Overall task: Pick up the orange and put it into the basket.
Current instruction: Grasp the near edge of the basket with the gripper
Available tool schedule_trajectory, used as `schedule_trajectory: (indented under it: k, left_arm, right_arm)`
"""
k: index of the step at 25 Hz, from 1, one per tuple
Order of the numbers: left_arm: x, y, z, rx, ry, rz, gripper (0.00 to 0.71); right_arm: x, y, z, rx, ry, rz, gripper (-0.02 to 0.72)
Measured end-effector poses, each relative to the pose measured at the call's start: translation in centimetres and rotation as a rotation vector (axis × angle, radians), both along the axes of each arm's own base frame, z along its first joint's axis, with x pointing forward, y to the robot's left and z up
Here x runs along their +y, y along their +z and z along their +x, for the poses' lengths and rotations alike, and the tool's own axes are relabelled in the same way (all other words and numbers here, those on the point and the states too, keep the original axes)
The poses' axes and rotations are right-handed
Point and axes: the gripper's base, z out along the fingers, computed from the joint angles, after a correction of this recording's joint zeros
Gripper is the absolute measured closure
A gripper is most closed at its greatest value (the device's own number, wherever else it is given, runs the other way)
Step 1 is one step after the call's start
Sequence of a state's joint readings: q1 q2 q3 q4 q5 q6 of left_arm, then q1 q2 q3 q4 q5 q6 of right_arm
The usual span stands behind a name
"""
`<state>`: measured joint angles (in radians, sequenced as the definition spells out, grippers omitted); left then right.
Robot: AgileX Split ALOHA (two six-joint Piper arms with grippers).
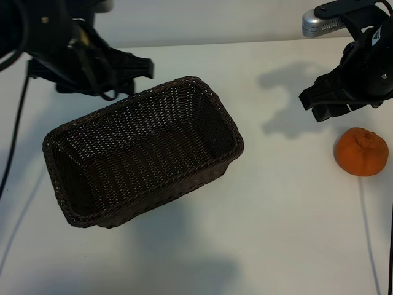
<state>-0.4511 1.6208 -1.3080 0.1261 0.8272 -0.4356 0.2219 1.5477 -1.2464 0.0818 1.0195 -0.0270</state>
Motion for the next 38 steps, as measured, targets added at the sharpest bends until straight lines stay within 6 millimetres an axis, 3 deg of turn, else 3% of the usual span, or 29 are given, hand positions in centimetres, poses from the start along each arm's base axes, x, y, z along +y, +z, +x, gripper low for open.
schedule_trajectory:
  k: [6, 11, 15, 23, 30, 38]
  left_arm:
    - [2.4, 0.8, -3.1, -0.005, 0.071, 0.073, 0.118]
    - [4.7, -0.7, -6.7, 0.001, 0.187, 0.098, 0.118]
    - [5.8, -2.1, -8.3, -0.019, 0.282, 0.081, 0.118]
    - [6.5, -6.1, -10.1, 0.049, 0.366, 0.074, 0.118]
    - [7.2, -7.8, -10.6, 0.063, 0.433, 0.044, 0.118]
    - [8.4, -8.4, -9.4, 0.065, 0.478, -0.08, 0.118]
  right_arm:
    - [0.0, 0.0, 0.0, 0.0, 0.0, 0.0, 0.166]
    - [0.0, 0.0, 0.0, 0.0, 0.0, 0.0, 0.166]
    - [0.0, 0.0, 0.0, -0.001, 0.0, 0.0, 0.166]
    - [0.0, 0.0, 0.0, 0.0, 0.0, 0.0, 0.166]
    - [0.0, 0.0, 0.0, -0.001, 0.0, 0.0, 0.165]
    - [0.0, 0.0, 0.0, -0.001, 0.0, 0.0, 0.165]
